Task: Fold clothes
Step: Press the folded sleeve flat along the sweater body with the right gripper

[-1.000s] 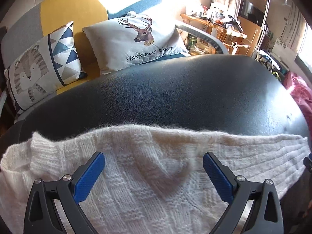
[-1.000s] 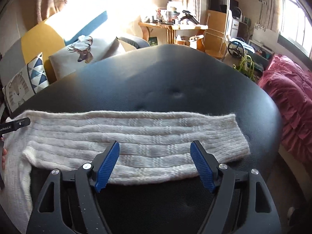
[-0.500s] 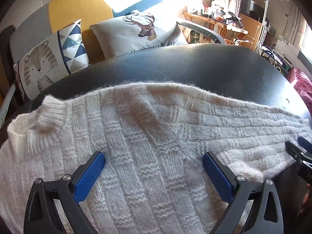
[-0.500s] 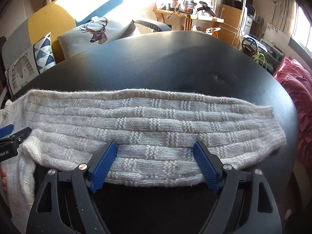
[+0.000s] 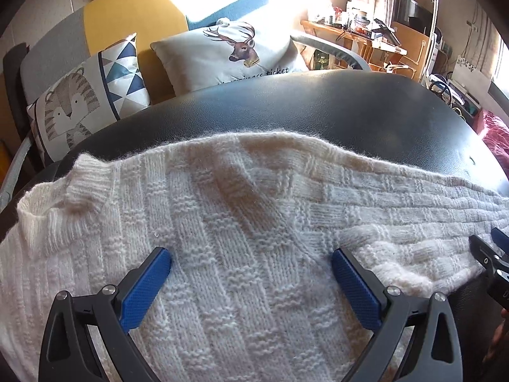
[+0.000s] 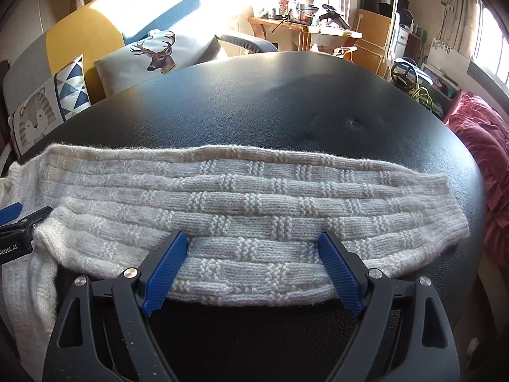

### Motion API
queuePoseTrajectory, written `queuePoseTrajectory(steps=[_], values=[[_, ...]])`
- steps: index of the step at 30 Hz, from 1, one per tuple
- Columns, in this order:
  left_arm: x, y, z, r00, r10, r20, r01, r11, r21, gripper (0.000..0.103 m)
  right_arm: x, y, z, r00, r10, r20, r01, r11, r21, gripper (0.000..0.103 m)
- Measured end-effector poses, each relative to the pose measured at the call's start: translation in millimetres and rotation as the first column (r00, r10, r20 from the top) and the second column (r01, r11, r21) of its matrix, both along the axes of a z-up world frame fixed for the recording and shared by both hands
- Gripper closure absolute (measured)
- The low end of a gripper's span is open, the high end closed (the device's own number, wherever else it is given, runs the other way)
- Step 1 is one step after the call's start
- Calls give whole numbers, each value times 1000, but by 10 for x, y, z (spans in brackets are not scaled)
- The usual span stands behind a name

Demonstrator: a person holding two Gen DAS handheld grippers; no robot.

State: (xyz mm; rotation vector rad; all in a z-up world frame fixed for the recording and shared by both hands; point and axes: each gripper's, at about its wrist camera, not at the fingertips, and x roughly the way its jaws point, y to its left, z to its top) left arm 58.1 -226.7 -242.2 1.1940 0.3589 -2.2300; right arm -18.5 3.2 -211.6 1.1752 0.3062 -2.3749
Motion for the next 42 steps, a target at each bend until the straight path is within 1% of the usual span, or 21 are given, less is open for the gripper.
queuePoseTrajectory(steps=[7, 12, 15, 21, 26, 29, 36, 39, 42], values=[[13, -1, -6, 1000, -2, -1, 2, 1000, -1, 0, 12, -10, -16, 1000, -2, -2, 2, 1000, -1, 15], [12, 8, -9, 1000, -2, 0, 2, 1000, -2, 0, -56, -53, -33, 1000, -18, 13, 18, 1000, 15, 8], [11, 11, -11, 1000, -2, 0, 2, 1000, -2, 0, -62, -82, -27, 999, -33, 7, 33, 999, 31, 6], [9, 16, -17, 1000, -2, -1, 2, 1000, -2, 0, -63, -26, -7, 1000, -26, 16, 26, 1000, -5, 6], [7, 17, -19, 1000, -2, 0, 2, 1000, -3, 0, -37, -83, -7, 999, -32, -15, 32, 999, 32, 5], [9, 19, -18, 1000, -2, -1, 2, 1000, -2, 0, -49, -59, 2, 999, -34, -6, 34, 999, 12, 4], [7, 20, -19, 1000, -2, -1, 2, 1000, -3, 0, -51, -77, 15, 999, -33, -12, 34, 999, 22, 4], [8, 19, -19, 1000, -2, -1, 2, 1000, -2, 0, -138, -80, 30, 999, -44, 23, 44, 999, 9, 2], [5, 19, -19, 1000, -2, -1, 2, 1000, -2, 0, -275, -136, 56, 995, -90, 52, 90, 996, -9, 2]])
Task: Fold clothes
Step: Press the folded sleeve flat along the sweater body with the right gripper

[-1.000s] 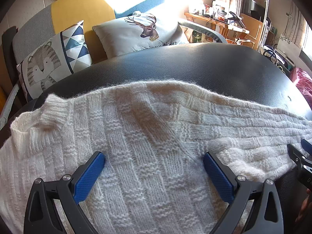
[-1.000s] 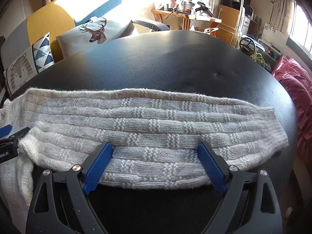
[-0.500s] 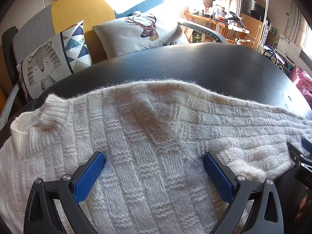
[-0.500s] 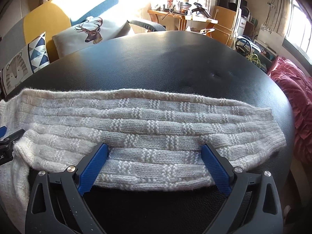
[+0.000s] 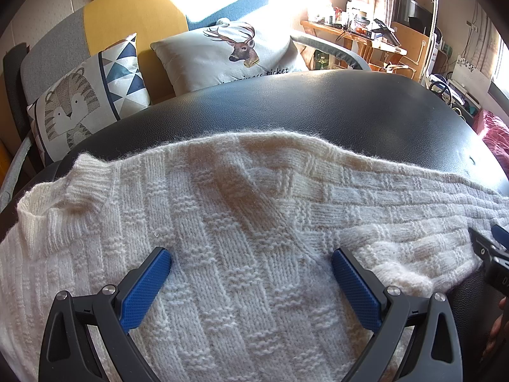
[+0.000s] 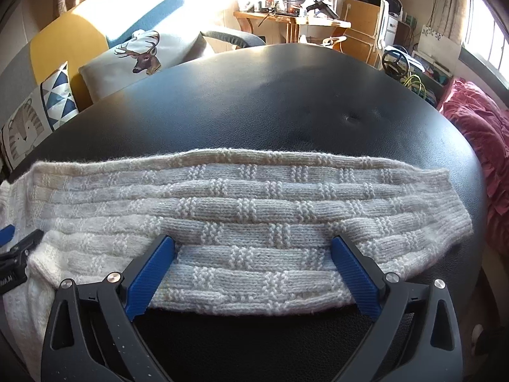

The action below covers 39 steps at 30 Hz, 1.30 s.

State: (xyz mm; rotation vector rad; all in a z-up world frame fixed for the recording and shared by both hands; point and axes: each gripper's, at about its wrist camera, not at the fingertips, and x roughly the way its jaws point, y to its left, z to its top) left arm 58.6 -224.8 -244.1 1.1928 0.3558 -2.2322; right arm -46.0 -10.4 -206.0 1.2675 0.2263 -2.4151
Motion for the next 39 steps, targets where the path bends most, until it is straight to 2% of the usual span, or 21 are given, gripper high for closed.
queuePoseTrajectory(steps=[3, 8, 13, 39], values=[[2, 3, -3, 1000, 0, 0, 0, 1000, 0, 0, -90, -147, 17, 1000, -26, 6, 26, 1000, -10, 0], [1, 5, -8, 1000, 0, 0, 0, 1000, -1, 0, -73, -398, -8, 999, 38, -9, -37, 998, 46, 0], [3, 9, -11, 1000, 0, 0, 0, 1000, -2, 0, -95, -296, -24, 999, 28, 19, -28, 999, -17, 0], [5, 5, -9, 1000, -1, -1, 1, 1000, -2, 0, -87, -320, -40, 999, 29, 15, -29, 1000, -3, 0]])
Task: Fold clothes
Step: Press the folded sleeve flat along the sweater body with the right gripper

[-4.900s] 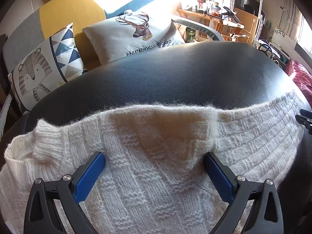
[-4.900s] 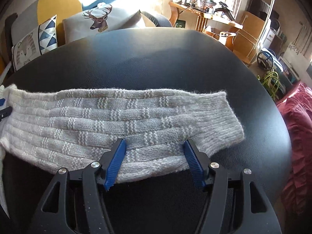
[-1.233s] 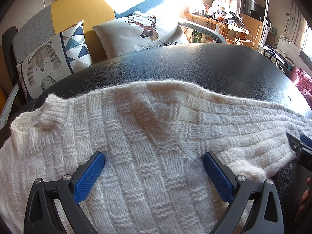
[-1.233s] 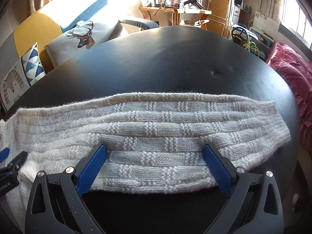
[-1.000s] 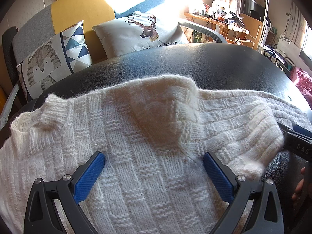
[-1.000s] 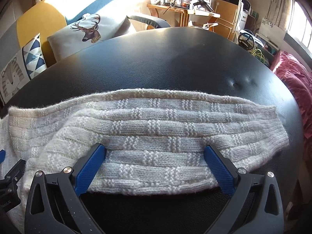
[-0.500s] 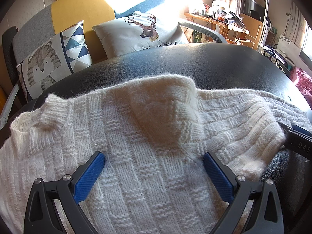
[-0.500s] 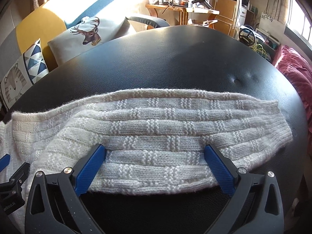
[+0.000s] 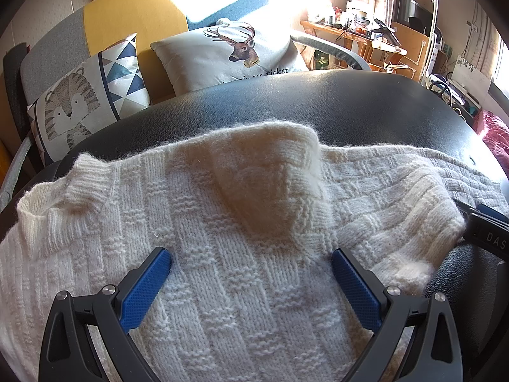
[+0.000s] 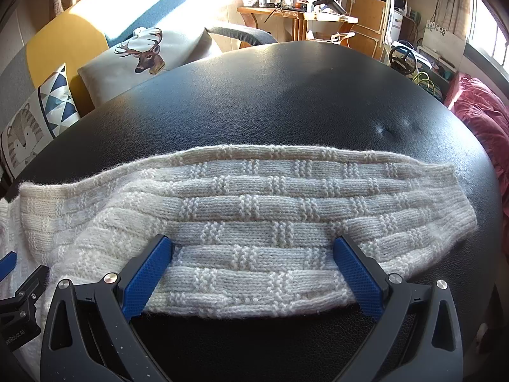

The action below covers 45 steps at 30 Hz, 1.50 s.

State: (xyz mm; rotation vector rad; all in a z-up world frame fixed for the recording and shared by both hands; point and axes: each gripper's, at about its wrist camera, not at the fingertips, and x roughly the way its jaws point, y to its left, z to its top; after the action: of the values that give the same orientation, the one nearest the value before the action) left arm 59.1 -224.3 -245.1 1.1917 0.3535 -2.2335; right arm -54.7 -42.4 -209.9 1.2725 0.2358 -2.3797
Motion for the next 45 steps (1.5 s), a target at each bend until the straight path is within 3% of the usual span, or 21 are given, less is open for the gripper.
queuePoseTrajectory(steps=[35, 40, 42, 45], values=[[-24, 13, -2, 1000, 4, 7, -4, 1000, -13, 0, -4, 46, 43, 1000, 10, -8, -10, 1000, 4, 0], [-15, 4, -1, 1000, 4, 2, -4, 1000, -10, 0, -263, 324, 347, 993, -43, -108, 43, 999, -5, 0], [-16, -3, 2, 1000, 4, 1, -4, 1000, -10, 0, -473, 396, 307, 994, -41, -98, 45, 998, 41, 0], [-13, -12, 2, 1000, 4, -4, -4, 1000, -4, 0, -721, 497, 51, 1000, 19, 6, -19, 995, 97, 0]])
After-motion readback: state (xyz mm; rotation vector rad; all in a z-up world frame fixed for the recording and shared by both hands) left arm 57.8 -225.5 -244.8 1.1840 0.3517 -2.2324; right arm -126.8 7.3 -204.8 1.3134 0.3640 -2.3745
